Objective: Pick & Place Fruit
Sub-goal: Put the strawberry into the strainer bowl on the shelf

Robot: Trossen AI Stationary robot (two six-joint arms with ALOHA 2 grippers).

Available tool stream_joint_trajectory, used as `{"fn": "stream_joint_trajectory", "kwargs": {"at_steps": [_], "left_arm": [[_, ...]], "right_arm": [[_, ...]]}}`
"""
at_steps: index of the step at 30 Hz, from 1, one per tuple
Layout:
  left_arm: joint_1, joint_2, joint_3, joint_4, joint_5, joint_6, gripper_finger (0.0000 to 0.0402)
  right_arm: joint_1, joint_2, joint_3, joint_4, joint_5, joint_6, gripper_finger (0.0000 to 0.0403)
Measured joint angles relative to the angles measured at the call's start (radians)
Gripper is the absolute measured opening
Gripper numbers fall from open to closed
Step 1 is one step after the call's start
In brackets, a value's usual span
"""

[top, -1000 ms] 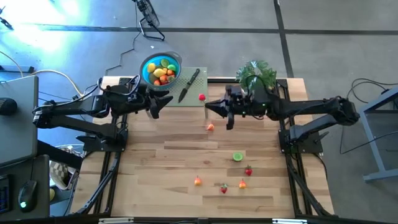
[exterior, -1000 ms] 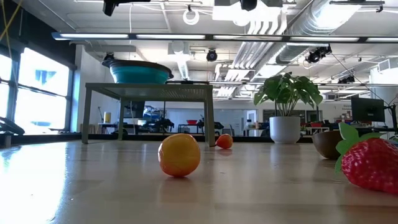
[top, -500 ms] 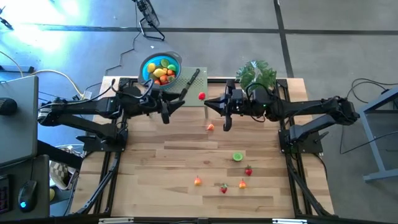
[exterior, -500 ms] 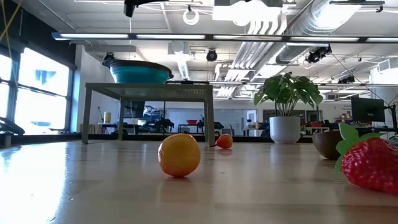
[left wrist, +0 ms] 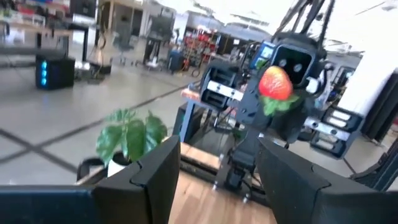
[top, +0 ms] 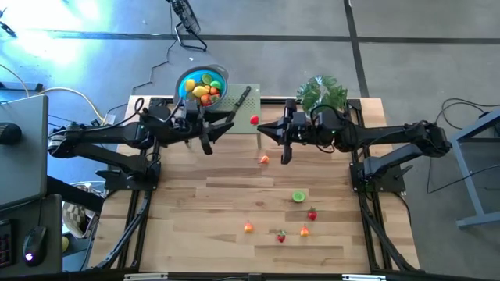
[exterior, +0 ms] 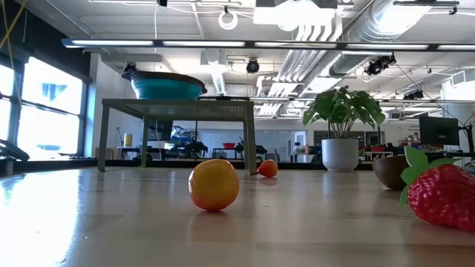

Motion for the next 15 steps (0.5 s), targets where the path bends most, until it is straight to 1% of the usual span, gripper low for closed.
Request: {"fn": "stream_joint_trajectory", "kwargs": {"at_steps": [4,6,9,11,13,15], "left_arm": [[0.0,0.027,-0.001,0.083,-0.008,0.034,0.0204],[0.0,0.05,0.0,0.147,-0.008,0.078,0.021],[0.0,0.085,0.0,0.204,-0.009,0.145,0.0228],[0.0,0.112,0.0,0.249,-0.008,0.15,0.0245],[0.001,0.124,-0.002,0.276,0.02,0.153,0.0263],[0.0,0.134,0.0,0.326,0.086,0.171,0.0278]], "right_arm": [[0.0,0.0,0.0,0.0,0.0,0.0,0.0003],[0.0,0.0,0.0,-0.001,0.0,0.0,0.0003],[0.0,0.0,0.0,0.0,-0.003,-0.003,0.0003],[0.0,0.0,0.0,0.0,-0.004,-0.004,0.0003],[0.0,-0.005,0.0,-0.002,-0.004,-0.005,0.0003],[0.0,-0.007,0.0,0.001,-0.004,-0.013,0.0003]]}}
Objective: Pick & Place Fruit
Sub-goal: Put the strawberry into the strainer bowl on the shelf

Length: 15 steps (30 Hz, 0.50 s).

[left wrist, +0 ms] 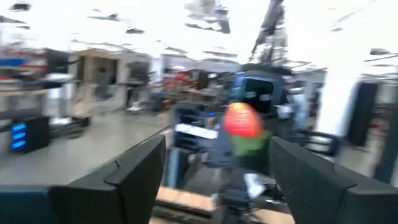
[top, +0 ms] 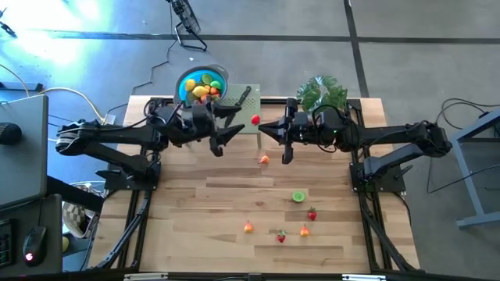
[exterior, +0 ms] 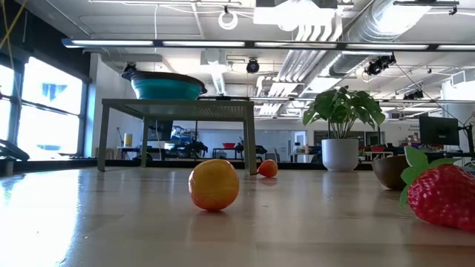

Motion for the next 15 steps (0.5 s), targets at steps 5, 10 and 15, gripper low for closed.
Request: {"fn": "stream_joint_trajectory", "kwargs": {"at_steps": [5,10,15], "left_arm": [[-0.001,0.037,0.0,0.064,0.049,-0.002,0.0295],[0.0,0.09,0.0,0.119,0.049,-0.049,0.0297],[0.0,0.138,0.0,0.212,0.05,-0.082,0.0297]], "right_arm": [[0.0,0.0,0.0,-0.003,-0.002,-0.006,0.0003],[0.0,0.0,0.0,-0.001,-0.002,-0.006,0.0003],[0.0,0.0,0.0,-0.002,-0.002,-0.006,0.0003]]}}
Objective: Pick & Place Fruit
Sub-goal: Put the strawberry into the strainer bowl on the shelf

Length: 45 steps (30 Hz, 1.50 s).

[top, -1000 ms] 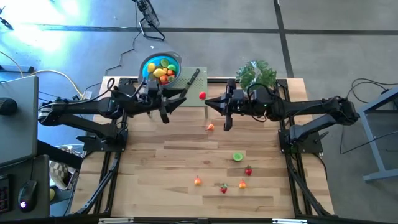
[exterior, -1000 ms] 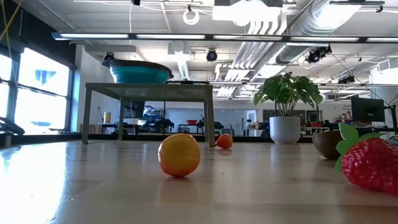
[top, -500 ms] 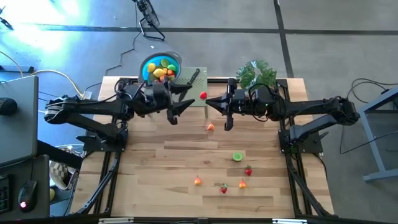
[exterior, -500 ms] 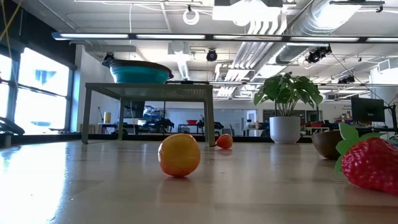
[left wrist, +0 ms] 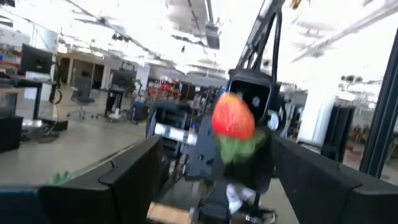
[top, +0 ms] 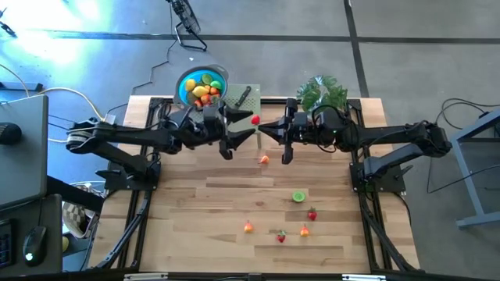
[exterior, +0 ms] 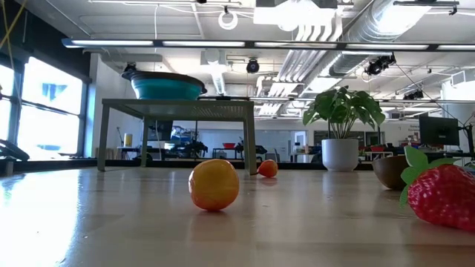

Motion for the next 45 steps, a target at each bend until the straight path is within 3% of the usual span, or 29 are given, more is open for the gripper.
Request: {"fn": "stream_joint_trajectory", "kwargs": {"at_steps": [18,31,45], "left_arm": [[0.0,0.11,0.183,-0.143,0.061,0.002,0.0297],[0.0,0.112,0.194,-0.194,0.075,-0.013,0.0296],[0.0,0.071,0.196,-0.25,0.071,0.005,0.0209]], "right_arm": [[0.0,0.0,0.0,-0.037,-0.003,0.029,0.0003],[0.0,0.0,0.0,-0.023,0.006,0.03,0.0003],[0.0,-0.053,0.0,-0.111,0.082,0.031,0.0003]]}}
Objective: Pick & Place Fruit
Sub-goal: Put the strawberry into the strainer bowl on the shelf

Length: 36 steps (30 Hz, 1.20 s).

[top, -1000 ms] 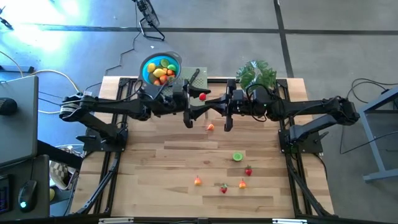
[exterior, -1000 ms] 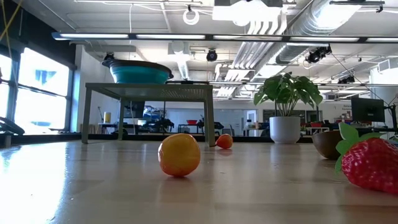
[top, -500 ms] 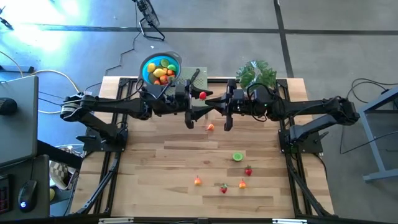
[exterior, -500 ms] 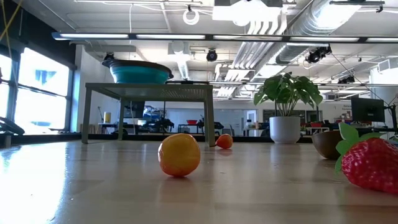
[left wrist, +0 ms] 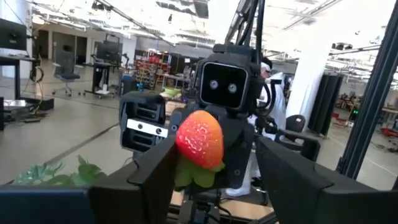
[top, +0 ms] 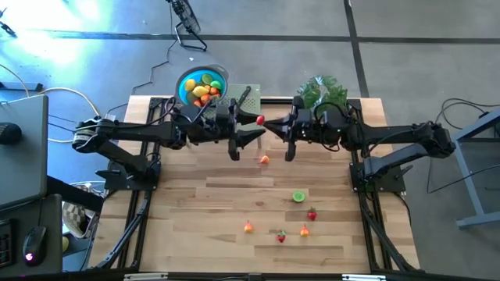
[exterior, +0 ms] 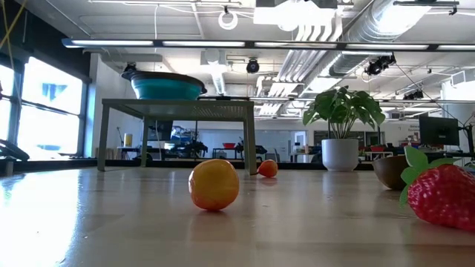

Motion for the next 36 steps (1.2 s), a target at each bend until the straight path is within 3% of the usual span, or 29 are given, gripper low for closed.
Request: {"fn": "stream_joint_trajectory", "kwargs": {"at_steps": [17,31,36], "left_arm": [[0.0,0.0,0.0,-0.014,-0.085,-0.007,0.0205],[0.0,0.0,-0.001,-0.014,-0.087,-0.031,0.0205],[0.0,0.0,-0.001,-0.014,-0.086,-0.031,0.0184]], "right_arm": [[0.005,0.0,0.0,-0.015,-0.03,0.027,0.0003],[0.005,0.0,0.0,-0.026,-0.027,0.027,0.0003],[0.005,0.0,0.0,-0.031,-0.023,0.028,0.0003]]}}
